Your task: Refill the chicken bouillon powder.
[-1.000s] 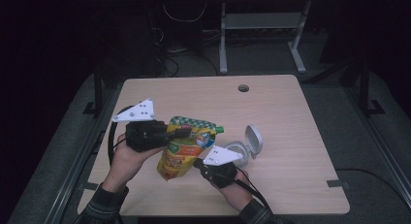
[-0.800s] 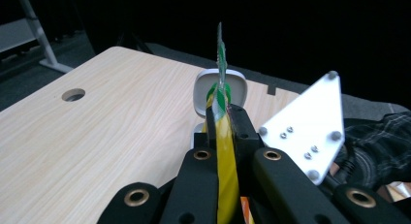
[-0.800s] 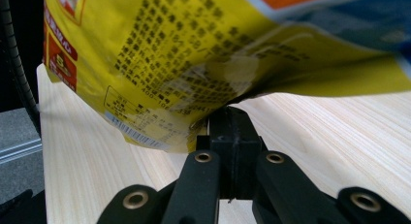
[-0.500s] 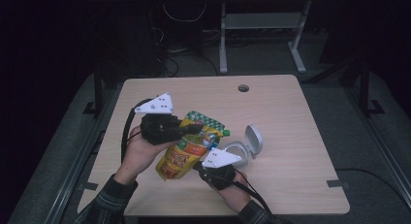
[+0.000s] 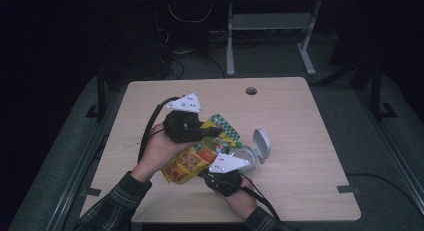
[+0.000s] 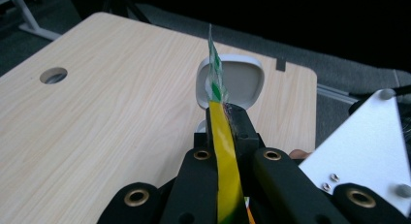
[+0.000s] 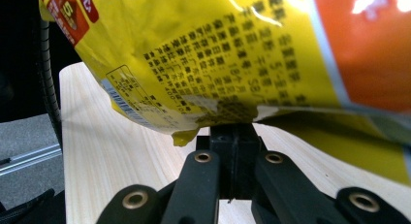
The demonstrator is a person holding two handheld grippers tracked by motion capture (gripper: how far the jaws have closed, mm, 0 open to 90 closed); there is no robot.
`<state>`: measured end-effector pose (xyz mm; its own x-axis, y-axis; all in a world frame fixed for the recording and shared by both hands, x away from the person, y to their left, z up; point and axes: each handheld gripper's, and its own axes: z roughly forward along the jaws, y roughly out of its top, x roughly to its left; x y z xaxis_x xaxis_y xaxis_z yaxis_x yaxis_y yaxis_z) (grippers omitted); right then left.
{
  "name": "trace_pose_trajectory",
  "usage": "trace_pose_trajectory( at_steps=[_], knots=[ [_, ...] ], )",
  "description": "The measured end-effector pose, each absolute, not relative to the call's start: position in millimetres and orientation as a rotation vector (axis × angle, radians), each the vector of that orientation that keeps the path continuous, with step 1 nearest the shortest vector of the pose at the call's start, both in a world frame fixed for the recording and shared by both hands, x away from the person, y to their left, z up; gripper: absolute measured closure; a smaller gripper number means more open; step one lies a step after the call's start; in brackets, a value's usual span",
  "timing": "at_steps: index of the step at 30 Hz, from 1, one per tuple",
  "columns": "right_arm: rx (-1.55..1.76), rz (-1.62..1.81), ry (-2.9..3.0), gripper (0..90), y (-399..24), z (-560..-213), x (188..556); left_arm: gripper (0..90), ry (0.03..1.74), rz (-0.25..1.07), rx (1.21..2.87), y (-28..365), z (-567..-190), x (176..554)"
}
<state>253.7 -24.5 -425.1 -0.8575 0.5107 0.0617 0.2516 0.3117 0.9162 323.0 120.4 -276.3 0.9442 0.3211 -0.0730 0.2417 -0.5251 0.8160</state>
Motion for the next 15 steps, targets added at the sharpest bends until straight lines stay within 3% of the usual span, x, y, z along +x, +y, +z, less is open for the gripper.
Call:
trace_pose_trajectory(
  at_steps=[15],
  knots=[
    [0.692,1.609,2.346,90.0,-24,-427,254,90.0,0.402,0.033,2.205,100,-283,336]
  ],
)
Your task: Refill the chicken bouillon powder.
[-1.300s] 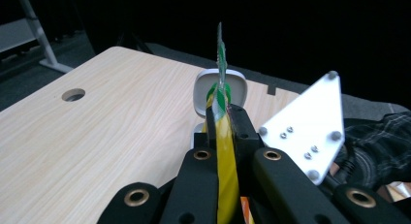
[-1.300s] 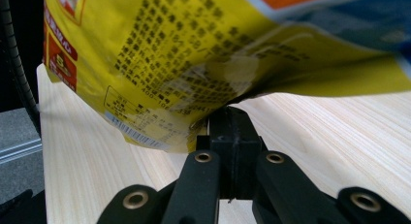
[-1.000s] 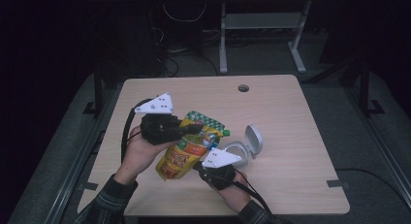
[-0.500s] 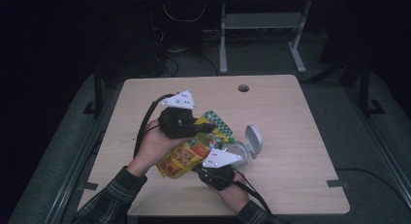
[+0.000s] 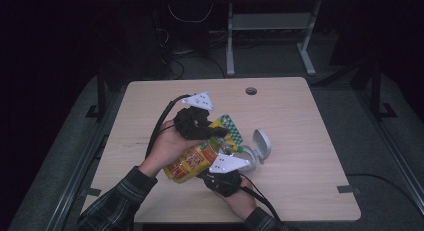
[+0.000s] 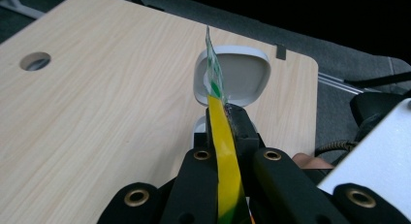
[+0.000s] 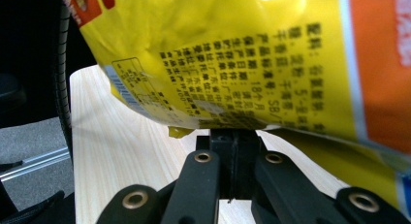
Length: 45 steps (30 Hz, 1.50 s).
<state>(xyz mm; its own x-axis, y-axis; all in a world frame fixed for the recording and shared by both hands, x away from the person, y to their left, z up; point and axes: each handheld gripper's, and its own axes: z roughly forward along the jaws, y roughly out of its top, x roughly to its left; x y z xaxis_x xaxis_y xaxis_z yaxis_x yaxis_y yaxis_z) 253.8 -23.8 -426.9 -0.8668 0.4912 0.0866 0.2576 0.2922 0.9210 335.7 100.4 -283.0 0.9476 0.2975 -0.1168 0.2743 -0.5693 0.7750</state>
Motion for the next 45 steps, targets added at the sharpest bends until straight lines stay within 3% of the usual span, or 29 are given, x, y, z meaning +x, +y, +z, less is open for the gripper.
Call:
trace_pose_trajectory(
  at_steps=[15,45],
  knots=[
    [0.706,1.598,2.315,90.0,-21,-424,253,90.0,0.254,-0.046,2.31,81,-282,345],
    [0.728,1.545,2.256,90.0,-19,-422,252,90.0,0.232,-0.064,2.3,95,-264,328]
  ],
)
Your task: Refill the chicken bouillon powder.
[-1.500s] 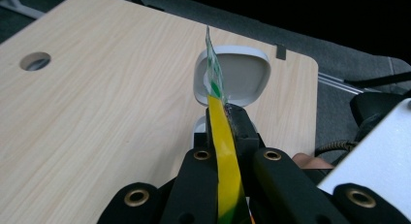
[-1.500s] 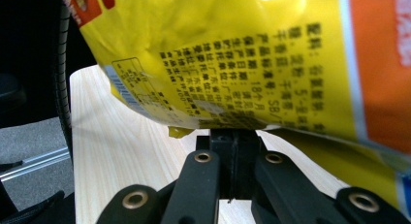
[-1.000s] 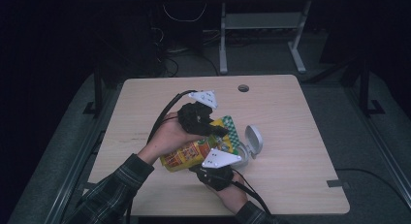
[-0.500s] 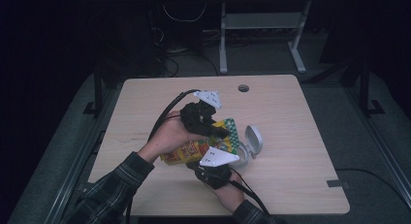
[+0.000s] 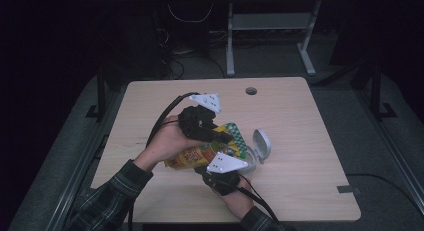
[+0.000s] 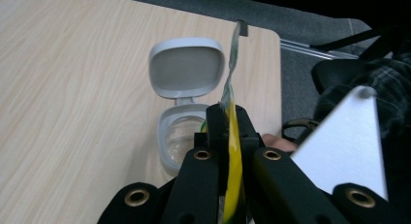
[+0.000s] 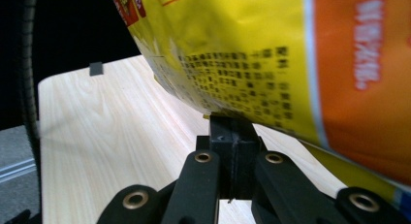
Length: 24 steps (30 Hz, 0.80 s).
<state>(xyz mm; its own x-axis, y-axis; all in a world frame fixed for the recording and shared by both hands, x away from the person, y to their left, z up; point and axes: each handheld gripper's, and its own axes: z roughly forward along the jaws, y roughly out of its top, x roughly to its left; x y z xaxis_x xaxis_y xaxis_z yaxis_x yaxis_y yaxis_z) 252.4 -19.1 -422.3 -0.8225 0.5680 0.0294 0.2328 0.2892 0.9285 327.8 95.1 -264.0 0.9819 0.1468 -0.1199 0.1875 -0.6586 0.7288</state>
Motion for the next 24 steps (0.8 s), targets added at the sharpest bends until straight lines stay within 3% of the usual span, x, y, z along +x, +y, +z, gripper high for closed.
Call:
trace_pose_trajectory(
  at_steps=[24],
  knots=[
    [0.823,1.445,2.111,90.0,-24,-421,250,90.0,0.285,-0.104,2.214,107,-250,322]
  ],
)
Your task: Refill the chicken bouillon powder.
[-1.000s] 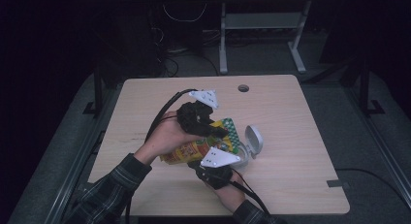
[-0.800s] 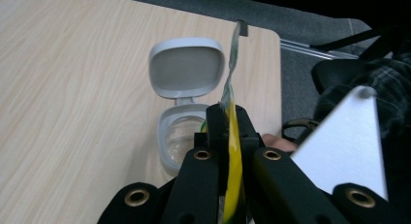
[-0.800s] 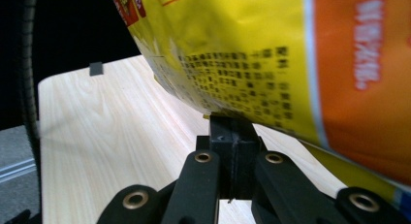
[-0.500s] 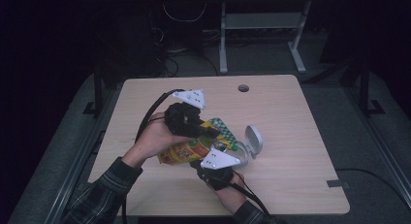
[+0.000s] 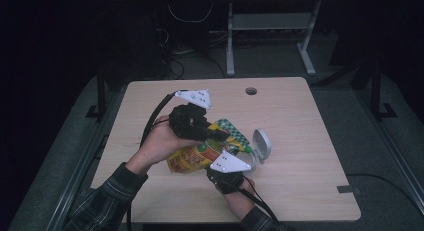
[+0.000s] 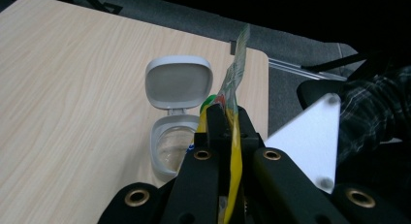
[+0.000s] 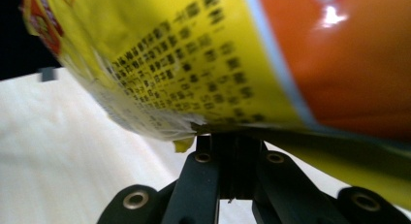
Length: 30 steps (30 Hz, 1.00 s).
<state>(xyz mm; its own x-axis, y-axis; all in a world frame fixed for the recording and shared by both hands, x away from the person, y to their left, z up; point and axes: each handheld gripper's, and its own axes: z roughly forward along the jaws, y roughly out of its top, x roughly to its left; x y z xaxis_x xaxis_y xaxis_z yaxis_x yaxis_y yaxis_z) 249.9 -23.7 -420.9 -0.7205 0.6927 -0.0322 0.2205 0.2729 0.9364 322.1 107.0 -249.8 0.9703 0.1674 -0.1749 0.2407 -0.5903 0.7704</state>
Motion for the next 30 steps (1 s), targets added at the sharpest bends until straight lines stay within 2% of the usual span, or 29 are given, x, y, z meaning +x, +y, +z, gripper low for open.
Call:
trace_pose_trajectory(
  at_steps=[15,21,30],
  knots=[
    [0.788,1.503,2.074,90.0,-26,-424,252,90.0,0.31,-0.086,2.206,102,-245,318],
    [0.749,1.584,2.107,90.0,-27,-425,252,90.0,0.329,-0.048,2.224,98,-246,324],
    [0.716,1.628,2.11,90.0,-23,-428,246,90.0,0.367,-0.069,2.242,87,-256,335]
  ],
)
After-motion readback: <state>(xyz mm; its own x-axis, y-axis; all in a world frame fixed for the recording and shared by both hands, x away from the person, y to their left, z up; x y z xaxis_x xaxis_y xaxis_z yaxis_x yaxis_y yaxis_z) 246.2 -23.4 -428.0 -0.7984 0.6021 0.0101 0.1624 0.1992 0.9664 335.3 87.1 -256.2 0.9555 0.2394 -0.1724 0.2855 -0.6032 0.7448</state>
